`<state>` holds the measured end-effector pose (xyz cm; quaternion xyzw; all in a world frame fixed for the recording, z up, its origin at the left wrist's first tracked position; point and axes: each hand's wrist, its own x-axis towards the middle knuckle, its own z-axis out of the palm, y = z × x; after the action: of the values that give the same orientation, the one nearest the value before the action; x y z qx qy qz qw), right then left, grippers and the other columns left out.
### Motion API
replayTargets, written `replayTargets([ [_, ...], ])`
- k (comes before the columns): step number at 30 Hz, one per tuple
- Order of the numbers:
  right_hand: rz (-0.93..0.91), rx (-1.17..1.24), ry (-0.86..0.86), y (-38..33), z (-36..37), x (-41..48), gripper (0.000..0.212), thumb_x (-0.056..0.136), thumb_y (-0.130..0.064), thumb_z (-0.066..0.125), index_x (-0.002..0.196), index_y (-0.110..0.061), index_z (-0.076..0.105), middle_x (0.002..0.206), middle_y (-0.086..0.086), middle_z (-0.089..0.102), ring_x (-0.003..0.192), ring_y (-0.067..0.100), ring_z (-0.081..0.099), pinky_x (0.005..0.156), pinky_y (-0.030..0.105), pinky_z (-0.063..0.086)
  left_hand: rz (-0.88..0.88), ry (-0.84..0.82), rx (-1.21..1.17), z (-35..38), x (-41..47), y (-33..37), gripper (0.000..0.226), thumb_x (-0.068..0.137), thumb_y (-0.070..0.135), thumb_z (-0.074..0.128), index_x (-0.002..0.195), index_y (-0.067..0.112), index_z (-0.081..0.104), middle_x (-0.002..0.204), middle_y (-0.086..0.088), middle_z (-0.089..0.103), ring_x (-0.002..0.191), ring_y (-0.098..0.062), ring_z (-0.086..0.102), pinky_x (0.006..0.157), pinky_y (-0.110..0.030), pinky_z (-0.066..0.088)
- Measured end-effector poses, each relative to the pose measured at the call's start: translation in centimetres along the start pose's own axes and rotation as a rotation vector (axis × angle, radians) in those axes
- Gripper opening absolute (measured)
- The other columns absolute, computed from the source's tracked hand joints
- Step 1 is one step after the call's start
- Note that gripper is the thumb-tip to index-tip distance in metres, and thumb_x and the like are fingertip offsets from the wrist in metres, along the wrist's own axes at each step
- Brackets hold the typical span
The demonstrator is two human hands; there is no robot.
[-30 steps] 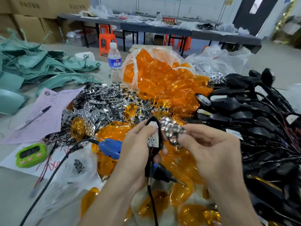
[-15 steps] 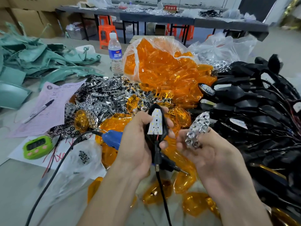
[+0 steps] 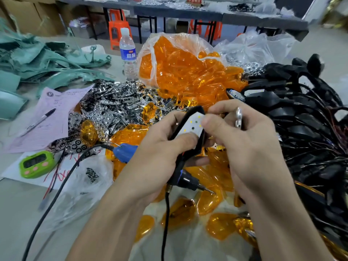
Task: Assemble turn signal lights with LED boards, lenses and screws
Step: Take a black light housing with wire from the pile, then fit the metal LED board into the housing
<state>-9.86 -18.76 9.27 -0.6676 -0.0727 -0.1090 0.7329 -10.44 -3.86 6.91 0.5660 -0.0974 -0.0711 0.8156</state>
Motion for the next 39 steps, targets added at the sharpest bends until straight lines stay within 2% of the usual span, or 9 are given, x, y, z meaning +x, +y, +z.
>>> replayTargets([
  [5,-0.044,-0.091,-0.087,-1.0,0.4,1.0,0.015,0.094,-0.007,0.071,0.079,-0.008,0.074,0.061,0.006,0.067,0.049,0.01,0.06,0.044,0.019,0.048,0.019,-0.02,0.062,0.2,-0.4,0.6,0.027,0.104,-0.001,0.051,0.123,0.014,0.065,0.103,-0.009,0.078,0.091,-0.025,0.077,0.066,-0.033,0.063],
  [13,-0.206,-0.365,-0.072,-0.3,0.4,3.0,0.016,0.089,-0.012,0.065,0.075,-0.014,0.072,0.068,0.015,0.063,0.066,0.038,0.058,0.049,0.046,0.046,0.009,-0.012,0.141,0.5,-0.5,0.4,0.024,0.106,0.01,0.056,0.125,0.022,0.064,0.106,-0.012,0.071,0.076,-0.027,0.074,0.05,-0.033,0.058],
  [19,-0.202,-0.342,-0.036,0.4,0.7,3.2,0.017,0.089,-0.014,0.067,0.074,-0.017,0.073,0.064,0.009,0.063,0.053,0.02,0.056,0.042,0.025,0.044,0.012,-0.033,0.137,0.3,-0.4,0.1,0.03,0.106,0.009,0.056,0.127,0.028,0.066,0.1,-0.02,0.068,0.056,-0.025,0.063,0.047,-0.031,0.053],
  [26,-0.276,-0.395,-0.022,0.9,0.8,3.2,0.017,0.088,-0.014,0.067,0.075,-0.024,0.071,0.071,-0.004,0.066,0.065,0.013,0.058,0.058,0.026,0.047,0.022,0.043,0.119,1.2,-0.3,-0.7,0.035,0.096,0.021,0.055,0.118,0.042,0.071,0.081,-0.003,0.061,0.048,-0.019,0.051,0.039,-0.022,0.032],
  [30,-0.267,-0.417,-0.056,1.2,0.8,3.2,0.016,0.09,-0.016,0.066,0.077,-0.024,0.07,0.071,-0.002,0.065,0.065,0.017,0.057,0.057,0.03,0.047,0.052,0.177,0.142,1.5,0.0,-1.1,0.035,0.102,0.011,0.051,0.093,0.034,0.076,0.073,-0.008,0.055,0.04,-0.021,0.045,0.037,-0.019,0.029],
  [33,-0.111,-0.34,-0.175,1.0,0.4,2.3,0.006,0.084,-0.029,0.071,0.09,-0.026,0.072,0.068,-0.008,0.064,0.062,0.012,0.056,0.058,0.028,0.05,0.055,0.259,0.153,1.6,0.1,-1.5,0.034,0.103,0.011,0.052,0.088,0.029,0.076,0.072,-0.017,0.056,0.039,-0.022,0.044,0.037,-0.019,0.028],
  [36,0.129,-0.169,-0.212,-0.2,0.4,2.3,0.034,0.073,-0.045,0.076,0.104,-0.034,0.067,0.065,-0.018,0.053,0.061,0.004,0.051,0.057,0.02,0.045,0.012,0.335,0.134,1.3,0.3,-1.9,0.028,0.101,0.014,0.055,0.092,0.029,0.076,0.073,-0.013,0.064,0.04,-0.02,0.043,0.038,-0.019,0.029],
  [38,0.181,-0.087,-0.314,-0.9,-0.6,1.3,0.007,0.086,-0.025,0.061,0.087,-0.03,0.066,0.068,-0.007,0.054,0.056,0.012,0.049,0.055,0.027,0.042,-0.009,0.364,0.115,1.0,0.3,-2.2,0.025,0.1,0.01,0.054,0.097,0.024,0.074,0.073,-0.011,0.066,0.04,-0.02,0.042,0.038,-0.02,0.029],
  [39,0.195,-0.056,-0.324,-1.1,-1.1,0.9,0.019,0.091,-0.013,0.055,0.08,-0.025,0.065,0.071,0.001,0.055,0.053,0.014,0.05,0.053,0.026,0.041,-0.012,0.373,0.109,0.9,0.3,-2.2,0.022,0.1,0.01,0.054,0.103,0.02,0.074,0.073,-0.011,0.067,0.041,-0.02,0.042,0.038,-0.02,0.029],
])
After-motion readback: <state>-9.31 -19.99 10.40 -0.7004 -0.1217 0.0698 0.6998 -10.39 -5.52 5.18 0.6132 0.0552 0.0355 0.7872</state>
